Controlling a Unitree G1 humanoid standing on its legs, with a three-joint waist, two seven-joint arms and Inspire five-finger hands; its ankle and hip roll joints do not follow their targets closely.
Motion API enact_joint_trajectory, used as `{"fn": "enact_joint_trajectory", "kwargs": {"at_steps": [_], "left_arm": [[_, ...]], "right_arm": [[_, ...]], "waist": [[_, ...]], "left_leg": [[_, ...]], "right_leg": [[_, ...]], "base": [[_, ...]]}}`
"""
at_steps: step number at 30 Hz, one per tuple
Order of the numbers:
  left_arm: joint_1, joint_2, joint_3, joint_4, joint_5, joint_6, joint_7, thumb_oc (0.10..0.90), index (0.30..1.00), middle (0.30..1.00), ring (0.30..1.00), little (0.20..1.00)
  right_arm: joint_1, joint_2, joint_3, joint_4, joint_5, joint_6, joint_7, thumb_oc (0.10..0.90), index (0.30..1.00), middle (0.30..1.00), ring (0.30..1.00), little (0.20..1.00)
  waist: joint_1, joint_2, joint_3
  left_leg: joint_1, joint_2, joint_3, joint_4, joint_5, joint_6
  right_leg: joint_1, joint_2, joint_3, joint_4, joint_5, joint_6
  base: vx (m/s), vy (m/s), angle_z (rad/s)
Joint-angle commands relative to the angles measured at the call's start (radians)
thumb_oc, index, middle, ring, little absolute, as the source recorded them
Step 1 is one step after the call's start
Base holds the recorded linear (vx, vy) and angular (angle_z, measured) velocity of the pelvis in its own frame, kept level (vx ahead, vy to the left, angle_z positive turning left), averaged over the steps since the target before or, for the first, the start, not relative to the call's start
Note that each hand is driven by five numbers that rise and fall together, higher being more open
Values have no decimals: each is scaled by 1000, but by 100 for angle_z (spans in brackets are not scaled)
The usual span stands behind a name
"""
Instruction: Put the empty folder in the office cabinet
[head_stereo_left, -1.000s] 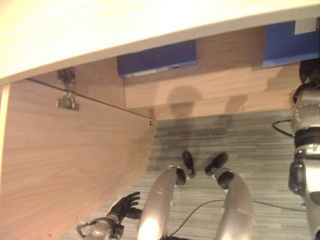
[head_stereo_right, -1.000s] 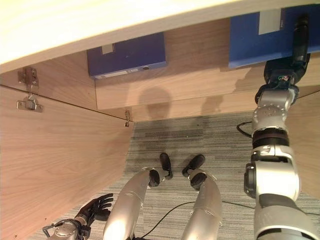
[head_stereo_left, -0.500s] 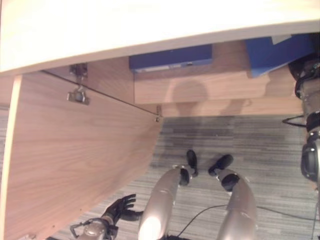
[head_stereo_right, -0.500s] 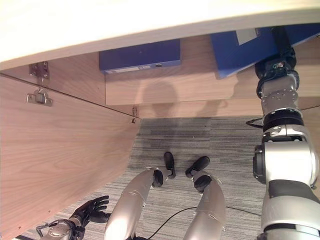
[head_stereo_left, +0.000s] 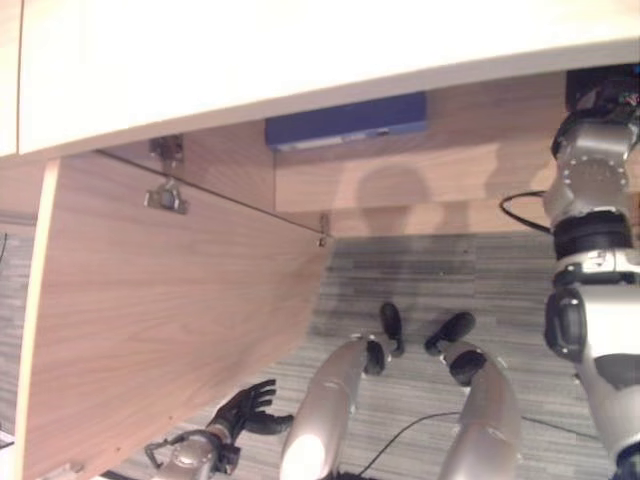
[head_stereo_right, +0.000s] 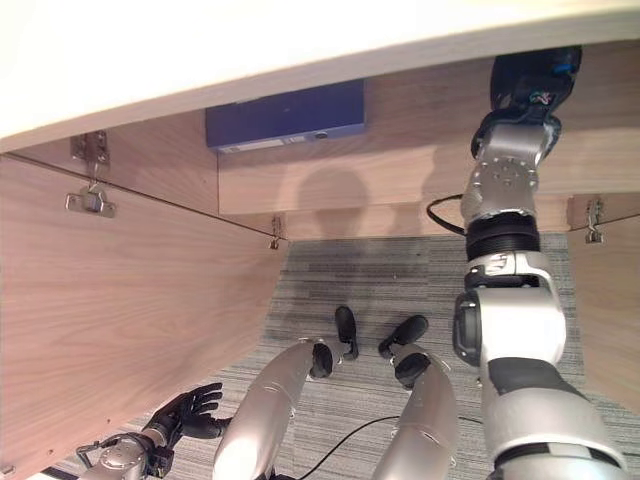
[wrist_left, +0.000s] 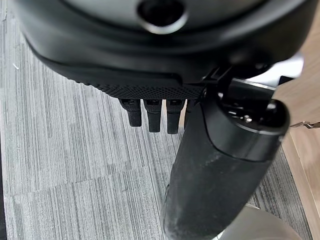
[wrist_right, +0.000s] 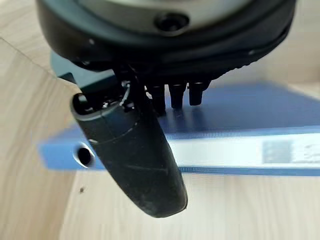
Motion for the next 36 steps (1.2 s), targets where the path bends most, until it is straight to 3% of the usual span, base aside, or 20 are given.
{"fn": "enact_joint_trajectory", "kwargs": {"at_steps": [1,4,6,8,17,18,20,26,36], "left_arm": [[113,94,-64,-12,8,7,14,800,900,900,900,900],[111,110,-70,-45,-2,12,-1,800,900,900,900,900],[115,126,-79,-75,-10,21,-22,800,900,900,900,900],[120,131,-86,-109,-20,35,-38,800,900,900,900,900],[116,107,-118,-129,-11,63,-46,800,900,900,900,900],[115,78,-131,-8,31,65,-27,800,900,900,900,900],[116,68,-128,41,39,60,-27,800,900,900,900,900],[114,11,-126,146,50,24,7,800,900,900,900,900],[99,15,-128,137,42,19,20,800,900,900,900,900]], "right_arm": [[-18,-83,37,-129,-29,-31,78,800,900,900,900,900],[-14,-92,70,-92,-48,32,89,800,900,900,900,900],[-12,-112,123,-10,-87,124,99,800,900,900,900,900],[-13,-115,117,44,-91,163,103,800,900,900,900,900],[-54,-116,31,193,-87,150,7,800,900,900,900,900],[-80,-147,-2,247,-95,143,-44,800,900,900,900,900],[-95,-174,2,272,-106,137,-47,800,900,900,900,900],[-104,-144,8,163,-127,42,-83,800,900,900,900,900],[-62,-89,23,25,-156,1,-102,800,900,900,900,900]], "waist": [[7,54,-75],[3,57,-82],[-1,56,-94],[-7,61,-107],[-22,68,-117],[-30,67,-116],[-26,69,-117],[-24,84,-106],[-41,76,-89]], "left_leg": [[13,31,-84,-46,-28,-95],[32,26,-82,-63,-24,-96],[58,24,-81,-78,-22,-98],[82,22,-82,-81,-30,-94],[110,14,-81,-78,-41,-84],[114,10,-84,-84,-43,-85],[118,8,-83,-91,-40,-83],[142,-7,-79,-124,-34,-82],[151,1,-63,-125,-36,-82]], "right_leg": [[39,-40,50,-25,12,164],[46,-45,54,-32,26,173],[64,-45,56,-39,37,180],[78,-42,67,-44,41,185],[98,-42,71,-50,50,190],[101,-42,73,-51,50,197],[102,-44,68,-54,53,196],[106,-53,70,-68,74,215],[112,-53,75,-74,81,216]], "base": [[0,0,0],[-3,3,1],[1,12,2],[6,39,1],[0,5,-1],[-19,13,-3],[-7,5,-2],[0,0,0],[0,0,0]]}}
